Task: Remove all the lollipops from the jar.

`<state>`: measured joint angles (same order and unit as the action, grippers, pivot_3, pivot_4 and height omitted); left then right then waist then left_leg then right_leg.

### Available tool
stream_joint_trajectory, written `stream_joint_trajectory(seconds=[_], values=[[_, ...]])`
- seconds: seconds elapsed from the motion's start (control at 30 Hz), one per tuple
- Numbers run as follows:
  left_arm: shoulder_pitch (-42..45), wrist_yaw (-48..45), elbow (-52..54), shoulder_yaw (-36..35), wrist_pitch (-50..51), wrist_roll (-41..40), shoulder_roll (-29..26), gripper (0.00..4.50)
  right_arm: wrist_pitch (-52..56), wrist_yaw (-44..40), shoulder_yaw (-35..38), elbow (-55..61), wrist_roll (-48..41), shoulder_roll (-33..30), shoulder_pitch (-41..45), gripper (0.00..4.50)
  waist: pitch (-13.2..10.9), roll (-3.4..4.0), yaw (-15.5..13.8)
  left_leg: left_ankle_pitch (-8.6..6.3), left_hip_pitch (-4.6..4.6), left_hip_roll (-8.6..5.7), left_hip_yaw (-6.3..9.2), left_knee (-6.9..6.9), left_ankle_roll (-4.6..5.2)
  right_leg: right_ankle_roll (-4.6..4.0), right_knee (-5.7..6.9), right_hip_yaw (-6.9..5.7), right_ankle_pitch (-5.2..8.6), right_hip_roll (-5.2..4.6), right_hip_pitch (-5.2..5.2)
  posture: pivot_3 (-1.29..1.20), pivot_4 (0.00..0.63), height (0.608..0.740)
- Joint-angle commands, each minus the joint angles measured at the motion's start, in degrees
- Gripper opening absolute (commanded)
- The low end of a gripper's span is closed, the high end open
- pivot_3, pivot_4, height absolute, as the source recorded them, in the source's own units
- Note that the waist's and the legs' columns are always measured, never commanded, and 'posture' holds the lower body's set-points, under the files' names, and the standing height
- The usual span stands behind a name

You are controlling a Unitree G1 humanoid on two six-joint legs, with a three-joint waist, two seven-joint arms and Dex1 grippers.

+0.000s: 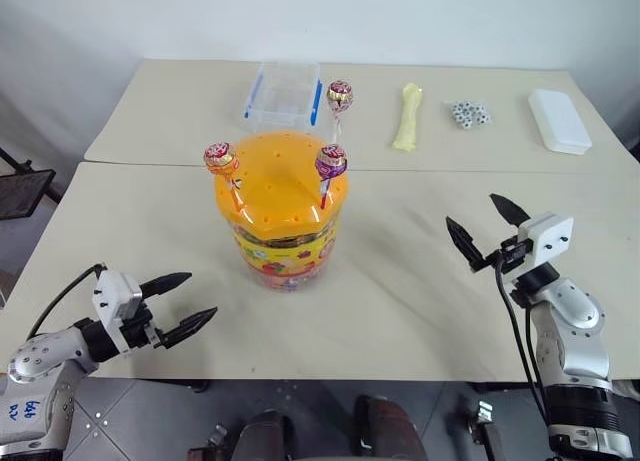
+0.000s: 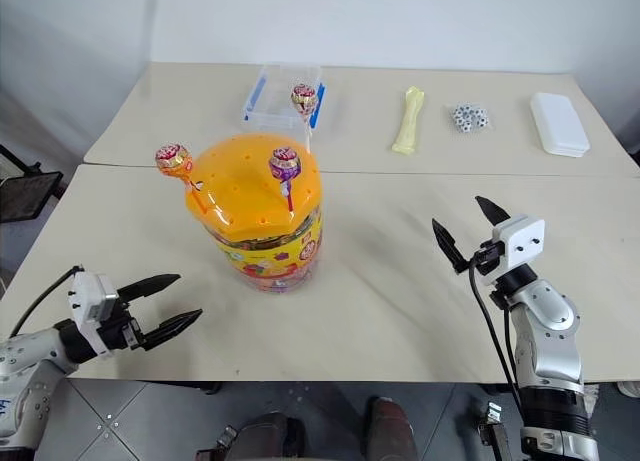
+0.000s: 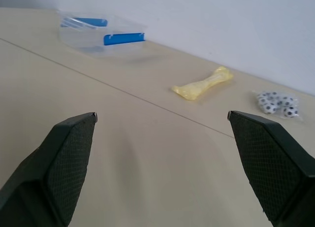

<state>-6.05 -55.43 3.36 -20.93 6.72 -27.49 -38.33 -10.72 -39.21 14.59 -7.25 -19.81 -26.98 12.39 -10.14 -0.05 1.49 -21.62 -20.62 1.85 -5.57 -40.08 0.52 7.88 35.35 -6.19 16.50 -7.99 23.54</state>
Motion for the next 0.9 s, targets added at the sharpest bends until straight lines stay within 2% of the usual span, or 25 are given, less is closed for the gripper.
stream_joint_trajectory(seconds=[0.03, 0.17, 0.27, 0.37, 0.5, 0.7, 0.8, 0.9], values=[[0.9, -0.9, -1.9, -0.4, -2.2, 1.8, -2.1, 4.5, 2.2, -4.5, 0.9, 2.2, -3.8, -2.6, -1.0, 4.46, 0.0, 0.0, 0.0, 0.0, 0.0, -0.01, 0.0, 0.0, 0.0, 0.0, 0.0, 0.0, 0.0, 0.0, 0.0, 0.0, 0.15, 0.74], [5.9, -3.9, -5.1, -4.3, 3.1, -4.7, -5.3, 4.5, 10.9, -11.4, 4.5, 14.0, -16.0, -7.0, -7.5, 4.46, 0.0, 0.01, -0.8, -0.01, -0.02, 0.0, 0.03, 0.04, 0.0, 0.0, 0.03, -0.06, 0.0, 0.0, 0.01, 0.0, 0.15, 0.74], [12.6, -9.2, -9.3, -4.0, 5.5, -4.7, -12.6, 4.5, 14.3, -14.7, 11.3, 23.4, -26.7, -9.0, -13.1, 4.46, 0.0, -0.02, -1.4, -0.01, 0.0, 0.0, 0.09, -0.02, 0.01, -0.01, 0.02, -0.03, 0.0, -0.01, 0.0, 0.0, 0.15, 0.74], [23.5, -16.3, -10.8, -6.4, 16.2, -16.1, -17.3, 4.5, 21.4, -15.8, 18.0, 32.7, -38.3, -12.6, -19.1, 4.46, 0.0, -0.09, -2.5, -0.02, -0.03, -0.03, 0.05, -0.06, 0.03, -0.01, -0.01, -0.08, 0.0, 0.02, -0.07, 0.0, 0.15, 0.74], [28.6, -23.2, -8.5, -4.7, 23.7, -22.3, -19.8, 4.5, 24.9, -17.8, 21.9, 41.3, -45.9, -15.3, -23.1, 4.46, 0.0, -0.11, -2.3, -0.11, 0.19, -0.03, 0.04, 0.04, 0.05, 0.01, 0.0, 0.02, -0.01, 0.01, -0.1, 0.0, 0.15, 0.74], [40.8, -21.8, -6.3, 3.0, 26.9, -24.0, -11.9, 4.5, 25.8, -15.3, 20.8, 52.5, -52.9, -15.0, -23.4, 4.46, 0.0, -0.18, -2.8, -0.11, 0.21, 0.0, -0.09, -0.13, 0.02, 0.01, 0.01, 0.06, 0.0, 0.1, -0.16, 0.0, 0.15, 0.74], [42.9, -22.3, -6.5, 5.6, 26.8, -23.0, -9.0, 4.5, 25.2, -13.5, 17.0, 56.1, -52.0, -12.5, -24.1, 4.46, 0.0, -0.25, -2.9, -0.11, 0.21, -0.01, -0.16, -0.14, 0.02, 0.01, 0.03, 0.08, 0.0, 0.1, -0.17, 0.0, 0.15, 0.74], [46.0, -23.0, -8.6, 9.0, 25.0, -20.7, -5.5, 4.5, 23.8, -16.2, 14.0, 56.0, -47.2, -10.9, -25.0, 4.46, 0.0, -0.32, -2.9, -0.11, 0.19, -0.04, -0.45, -0.1, 0.02, 0.01, 0.02, 0.08, 0.0, 0.1, -0.14, 0.0, 0.15, 0.74]])
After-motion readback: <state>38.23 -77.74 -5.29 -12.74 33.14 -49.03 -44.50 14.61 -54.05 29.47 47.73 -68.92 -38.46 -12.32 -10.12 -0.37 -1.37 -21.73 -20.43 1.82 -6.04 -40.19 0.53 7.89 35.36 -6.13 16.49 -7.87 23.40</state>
